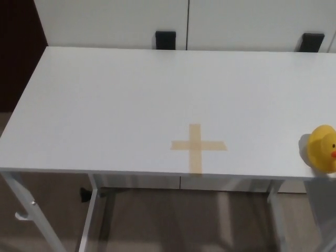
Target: The robot uses its right hand to push the yellow duck toy to the center of the white desk.
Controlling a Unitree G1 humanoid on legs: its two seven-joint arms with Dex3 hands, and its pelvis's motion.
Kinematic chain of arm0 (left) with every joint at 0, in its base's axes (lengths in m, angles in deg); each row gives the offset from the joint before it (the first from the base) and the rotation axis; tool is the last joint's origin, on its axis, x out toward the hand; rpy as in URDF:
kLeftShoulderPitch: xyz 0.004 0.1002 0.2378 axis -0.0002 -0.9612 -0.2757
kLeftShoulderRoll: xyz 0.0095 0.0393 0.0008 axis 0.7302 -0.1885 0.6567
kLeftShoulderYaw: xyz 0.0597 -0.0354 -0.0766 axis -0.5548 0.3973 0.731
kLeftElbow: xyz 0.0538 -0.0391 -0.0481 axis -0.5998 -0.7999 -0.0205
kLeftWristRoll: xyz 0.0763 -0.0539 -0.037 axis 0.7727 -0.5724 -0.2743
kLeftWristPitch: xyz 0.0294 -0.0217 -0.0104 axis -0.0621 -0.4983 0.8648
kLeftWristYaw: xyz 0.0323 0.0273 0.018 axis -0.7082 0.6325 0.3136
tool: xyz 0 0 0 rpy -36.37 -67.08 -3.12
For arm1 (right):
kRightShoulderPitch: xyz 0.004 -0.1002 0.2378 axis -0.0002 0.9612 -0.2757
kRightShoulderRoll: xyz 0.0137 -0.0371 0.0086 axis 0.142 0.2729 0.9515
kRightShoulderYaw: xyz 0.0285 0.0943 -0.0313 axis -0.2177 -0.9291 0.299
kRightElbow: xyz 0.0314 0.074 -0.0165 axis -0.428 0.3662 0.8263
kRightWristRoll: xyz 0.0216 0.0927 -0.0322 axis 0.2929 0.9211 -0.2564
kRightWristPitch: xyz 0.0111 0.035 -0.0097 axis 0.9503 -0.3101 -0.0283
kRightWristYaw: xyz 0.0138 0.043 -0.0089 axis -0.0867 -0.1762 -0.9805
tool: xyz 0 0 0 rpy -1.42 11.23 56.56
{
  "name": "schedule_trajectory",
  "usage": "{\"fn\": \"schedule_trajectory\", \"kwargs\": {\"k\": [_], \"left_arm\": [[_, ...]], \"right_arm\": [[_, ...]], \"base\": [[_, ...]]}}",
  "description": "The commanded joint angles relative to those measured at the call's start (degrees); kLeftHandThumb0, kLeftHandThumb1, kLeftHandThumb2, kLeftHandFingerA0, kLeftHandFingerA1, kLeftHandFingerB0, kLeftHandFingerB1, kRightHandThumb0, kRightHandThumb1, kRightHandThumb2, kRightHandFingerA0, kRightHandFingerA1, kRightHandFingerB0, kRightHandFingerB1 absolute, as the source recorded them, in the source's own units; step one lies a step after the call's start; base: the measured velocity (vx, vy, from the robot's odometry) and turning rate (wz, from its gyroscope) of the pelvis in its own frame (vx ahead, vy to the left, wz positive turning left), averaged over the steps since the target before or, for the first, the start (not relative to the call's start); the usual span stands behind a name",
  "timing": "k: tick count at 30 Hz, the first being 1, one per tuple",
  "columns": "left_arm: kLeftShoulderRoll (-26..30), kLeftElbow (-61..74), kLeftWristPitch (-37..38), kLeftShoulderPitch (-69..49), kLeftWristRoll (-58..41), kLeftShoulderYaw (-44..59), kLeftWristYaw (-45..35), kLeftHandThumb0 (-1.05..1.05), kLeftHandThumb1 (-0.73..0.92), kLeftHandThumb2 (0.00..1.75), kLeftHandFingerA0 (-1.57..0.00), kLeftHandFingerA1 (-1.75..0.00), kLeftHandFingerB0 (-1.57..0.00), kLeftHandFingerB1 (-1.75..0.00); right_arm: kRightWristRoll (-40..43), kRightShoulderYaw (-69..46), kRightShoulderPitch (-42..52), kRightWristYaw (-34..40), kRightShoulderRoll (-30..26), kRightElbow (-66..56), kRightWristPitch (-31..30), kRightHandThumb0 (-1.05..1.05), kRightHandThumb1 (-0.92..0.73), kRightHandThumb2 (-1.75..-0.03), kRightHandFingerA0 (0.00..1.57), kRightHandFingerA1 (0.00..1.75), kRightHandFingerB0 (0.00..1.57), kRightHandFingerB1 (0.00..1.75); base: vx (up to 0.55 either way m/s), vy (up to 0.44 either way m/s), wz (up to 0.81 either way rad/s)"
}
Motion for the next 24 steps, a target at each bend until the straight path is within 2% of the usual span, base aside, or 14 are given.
{"fn": "schedule_trajectory", "kwargs": {"k": [1, 4, 5, 6, 7, 10, 11, 15, 16, 20, 23, 24], "left_arm": [[0.3, 0.2, 0.7, 0.0, -0.4, 0.3, 0.0, -0.16, 0.68, 0.67, -0.85, -0.7, -0.76, -0.57], [0.4, 0.3, 1.1, -0.1, -0.3, 0.2, 0.0, -0.17, 0.67, 0.68, -0.86, -0.71, -0.8, -0.59], [0.4, 0.2, 1.2, 0.1, -0.1, 0.1, 0.0, -0.2, 0.68, 0.64, -0.86, -0.73, -0.81, -0.58], [0.4, 0.2, 1.2, 0.2, -0.1, 0.1, 0.0, -0.2, 0.68, 0.64, -0.86, -0.73, -0.81, -0.58], [0.4, 0.1, 0.9, 0.3, -0.1, 0.1, 0.1, -0.18, 0.68, 0.64, -0.87, -0.71, -0.8, -0.57], [0.3, -0.1, 1.1, 0.1, -0.4, 0.4, 0.1, -0.14, 0.65, 0.68, -0.87, -0.72, -0.82, -0.57], [0.3, -0.1, 1.0, 0.1, -0.3, 0.3, 0.1, -0.17, 0.69, 0.66, -0.85, -0.71, -0.78, -0.56], [0.3, 0.1, 1.5, -0.3, 0.4, -0.5, 0.0, -0.16, 0.69, 0.69, -0.84, -0.7, -0.77, -0.57], [0.3, 0.1, 1.4, -0.3, 0.5, -0.6, 0.0, -0.16, 0.69, 0.68, -0.85, -0.69, -0.77, -0.57], [0.2, 0.0, 1.6, -0.4, 0.0, -0.3, -0.1, -0.15, 0.66, 0.75, -0.85, -0.71, -0.81, -0.59], [0.2, 0.1, 1.4, -0.5, -0.2, -0.2, -0.1, -0.15, 0.65, 0.73, -0.86, -0.73, -0.83, -0.58], [0.1, 0.2, 1.3, -0.6, -0.2, -0.2, 0.0, -0.15, 0.65, 0.71, -0.86, -0.73, -0.82, -0.57]], "right_arm": [[-3.7, 4.0, -1.7, 0.1, 1.7, 2.2, -0.9, -0.72, -0.92, -0.74, 0.03, 0.26, 0.1, 0.25], [-4.1, 5.2, -2.0, 0.1, 2.2, 2.0, -2.5, -0.72, -0.92, -0.73, 0.09, 0.35, 0.11, 0.26], [-4.4, 5.8, -2.2, 0.4, 3.0, 2.9, -2.6, -0.73, -0.75, -1.1, 0.03, 0.39, 0.06, 0.36], [-4.5, 5.9, -2.3, 0.5, 3.1, 3.2, -2.5, -0.73, -0.75, -1.1, 0.03, 0.39, 0.06, 0.36], [-4.4, 6.1, -2.2, 0.5, 3.5, 3.5, -2.3, -0.72, -0.92, -0.7, 0.08, 0.31, 0.16, 0.27], [-4.1, 6.5, -2.1, 0.0, 4.5, 3.9, -2.8, -0.71, -0.92, -0.69, 0.09, 0.31, 0.16, 0.27], [-4.5, 6.8, -2.0, -0.1, 4.9, 4.4, -2.1, -0.66, -0.92, -0.69, 0.16, 0.39, 0.17, 0.33], [-5.7, 8.2, -1.9, -0.2, 5.5, 5.5, -2.4, -0.69, -0.92, -0.69, 0.22, 0.38, 0.17, 0.32], [-6.2, 8.7, -1.9, 0.1, 5.8, 5.8, -2.9, -0.73, -0.74, -1.01, 0.2, 0.49, 0.14, 0.44], [-6.7, 9.8, -2.8, 0.8, 7.3, 8.0, -3.0, -0.73, -0.74, -1.01, 0.21, 0.51, 0.14, 0.45], [-7.2, 10.2, -3.1, 1.2, 7.6, 9.0, -2.9, -0.72, -0.74, -1.04, 0.23, 0.52, 0.14, 0.45], [-7.5, 10.4, -3.3, 1.5, 7.7, 9.5, -2.9, -0.7, -0.92, -0.69, 0.3, 0.41, 0.21, 0.33]], "base": [[0.0, 0.0, 0.0], [0.0, 0.0, 0.0], [0.0, 0.0, 0.0], [0.0, 0.0, 0.0], [0.0, 0.0, 0.0], [0.0, 0.0, 0.0], [0.0, 0.0, 0.0], [0.0, 0.0, 0.0], [0.0, 0.0, 0.0], [0.0, 0.0, 0.0], [0.0, 0.0, 0.0], [0.0, 0.0, 0.0]]}}
